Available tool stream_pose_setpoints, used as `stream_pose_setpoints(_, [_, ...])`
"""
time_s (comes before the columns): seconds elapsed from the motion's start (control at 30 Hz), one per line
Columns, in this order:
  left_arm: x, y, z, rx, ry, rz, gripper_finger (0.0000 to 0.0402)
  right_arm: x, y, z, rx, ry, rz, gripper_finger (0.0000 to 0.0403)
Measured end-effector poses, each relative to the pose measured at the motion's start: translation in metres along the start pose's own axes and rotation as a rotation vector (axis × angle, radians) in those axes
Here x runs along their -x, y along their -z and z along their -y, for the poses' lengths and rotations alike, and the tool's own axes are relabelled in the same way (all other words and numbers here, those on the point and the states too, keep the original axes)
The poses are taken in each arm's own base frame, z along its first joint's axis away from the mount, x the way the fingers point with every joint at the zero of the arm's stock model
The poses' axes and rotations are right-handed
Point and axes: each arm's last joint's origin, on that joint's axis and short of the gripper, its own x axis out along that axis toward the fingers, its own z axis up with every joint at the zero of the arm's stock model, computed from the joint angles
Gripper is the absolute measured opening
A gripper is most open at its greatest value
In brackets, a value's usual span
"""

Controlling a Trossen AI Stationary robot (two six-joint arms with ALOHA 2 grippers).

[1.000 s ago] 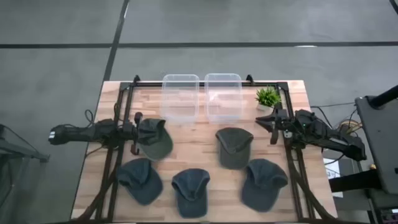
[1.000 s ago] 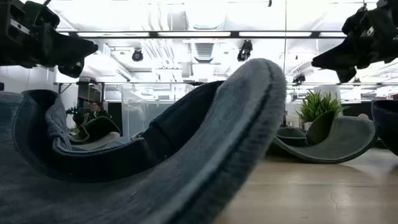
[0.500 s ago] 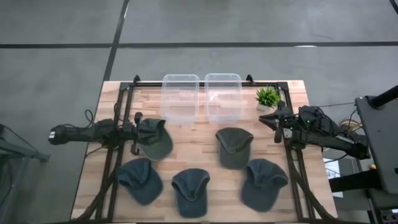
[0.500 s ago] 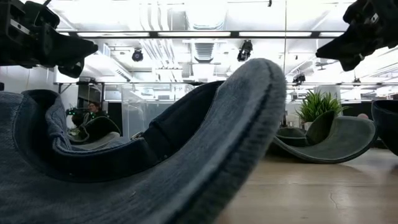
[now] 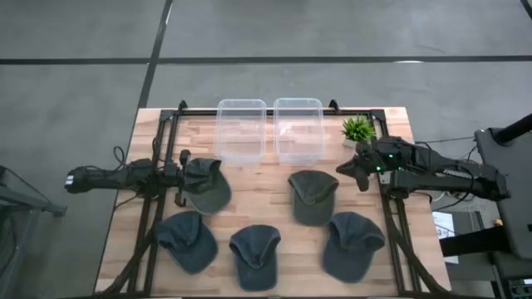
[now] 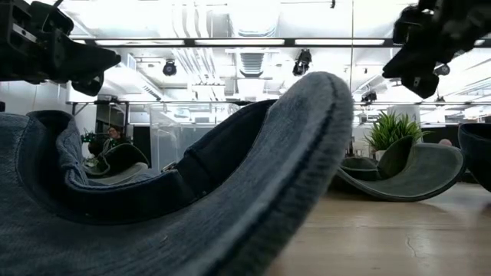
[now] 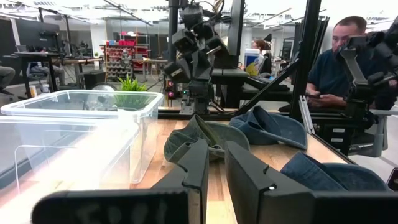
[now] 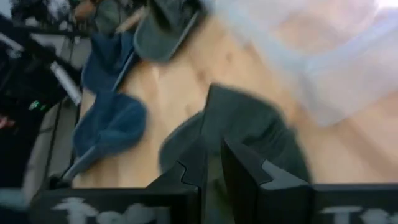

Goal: Pick & Place hat
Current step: Put the right gray cap into the right transparent bin

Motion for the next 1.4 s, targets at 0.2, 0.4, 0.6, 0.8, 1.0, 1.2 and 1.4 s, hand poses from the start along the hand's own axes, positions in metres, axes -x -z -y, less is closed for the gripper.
stream_pose_setpoints(0.2, [0.0, 0.0, 0.0, 0.0, 0.0, -0.001, 0.0048, -0.007, -0.015, -0.017, -0.129, 0.097, -0.265, 0.0034])
stream_pose_setpoints(0.4, [0.0, 0.0, 0.0, 0.0, 0.0, 0.0, 0.0048, -0.011, -0.019, -0.028, -0.298, 0.201, -0.436, 0.0034])
stream_pose_setpoints(0.6, [0.0, 0.0, 0.0, 0.0, 0.0, 0.0, 0.0048, -0.015, -0.014, -0.033, -0.421, 0.212, -0.479, 0.0035])
stream_pose_setpoints(0.8, [0.0, 0.001, 0.0, 0.0, 0.0, -0.006, 0.0048, -0.015, -0.009, -0.039, -0.524, 0.198, -0.527, 0.0057])
stream_pose_setpoints(1.0, [0.0, 0.002, 0.0, -0.001, 0.0, -0.021, 0.0048, -0.018, -0.005, -0.04, -0.581, 0.223, -0.544, 0.0096])
stream_pose_setpoints(1.2, [0.0, 0.003, 0.0, -0.002, 0.001, -0.033, 0.0048, -0.021, -0.002, -0.037, -0.644, 0.269, -0.543, 0.0139])
stream_pose_setpoints(1.4, [0.0, 0.003, 0.0, -0.002, 0.001, -0.036, 0.0048, -0.027, 0.004, -0.03, -0.708, 0.354, -0.515, 0.0175])
